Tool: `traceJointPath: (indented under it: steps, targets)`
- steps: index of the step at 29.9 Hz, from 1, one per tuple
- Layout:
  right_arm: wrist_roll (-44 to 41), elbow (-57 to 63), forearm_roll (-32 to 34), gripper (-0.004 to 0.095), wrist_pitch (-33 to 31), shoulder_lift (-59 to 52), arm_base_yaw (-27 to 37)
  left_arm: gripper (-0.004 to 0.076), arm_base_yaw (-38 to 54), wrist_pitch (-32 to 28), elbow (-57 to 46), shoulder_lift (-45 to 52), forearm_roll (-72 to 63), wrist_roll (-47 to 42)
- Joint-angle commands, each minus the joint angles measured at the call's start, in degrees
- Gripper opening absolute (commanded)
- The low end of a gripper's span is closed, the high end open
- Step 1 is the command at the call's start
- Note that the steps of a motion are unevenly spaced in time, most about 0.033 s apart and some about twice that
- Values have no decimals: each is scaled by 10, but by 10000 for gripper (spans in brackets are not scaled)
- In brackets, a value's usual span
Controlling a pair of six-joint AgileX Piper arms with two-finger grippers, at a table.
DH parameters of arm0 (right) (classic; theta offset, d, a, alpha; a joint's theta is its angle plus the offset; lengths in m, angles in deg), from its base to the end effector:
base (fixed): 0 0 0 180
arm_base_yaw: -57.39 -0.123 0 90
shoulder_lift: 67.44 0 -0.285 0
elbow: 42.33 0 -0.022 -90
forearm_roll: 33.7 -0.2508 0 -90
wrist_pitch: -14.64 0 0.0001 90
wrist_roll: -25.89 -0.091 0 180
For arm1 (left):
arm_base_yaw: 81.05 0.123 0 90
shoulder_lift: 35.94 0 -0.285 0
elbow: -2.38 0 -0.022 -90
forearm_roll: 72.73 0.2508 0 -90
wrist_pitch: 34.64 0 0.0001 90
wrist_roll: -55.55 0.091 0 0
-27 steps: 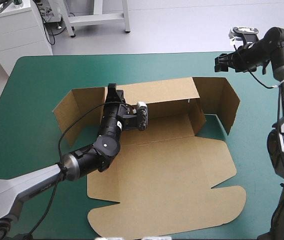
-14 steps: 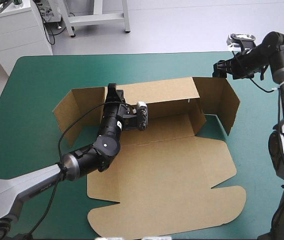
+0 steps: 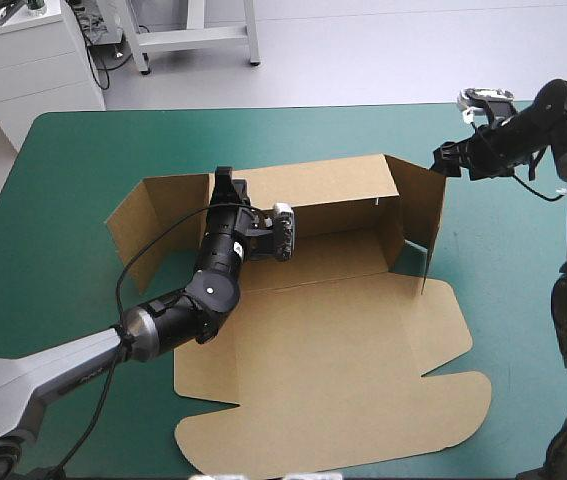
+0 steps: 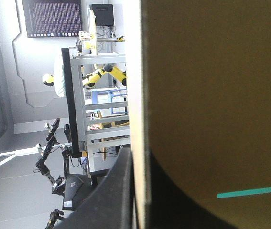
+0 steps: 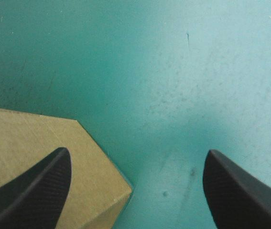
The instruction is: Fold the box
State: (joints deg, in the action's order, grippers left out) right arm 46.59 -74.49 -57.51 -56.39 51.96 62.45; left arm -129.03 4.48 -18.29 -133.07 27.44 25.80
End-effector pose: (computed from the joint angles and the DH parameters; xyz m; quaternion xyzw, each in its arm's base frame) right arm 0.4240 -0.0027 0.3281 -0.1019 0.9560 0.1580 0.2253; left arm 0.2660 -0.2107 0.2844 0.5797 0.5437 0.3813 0.4722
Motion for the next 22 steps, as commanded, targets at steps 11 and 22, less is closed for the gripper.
traceJointPath:
  steps: [11, 22]
  targets:
    - [169, 149, -98, 697, -5, -106, 43, -32, -8, -20, 8, 14, 25, -2]
    - [273, 206, -141, 697, -5, -135, 43, -32, -8, -21, 8, 14, 25, -2]
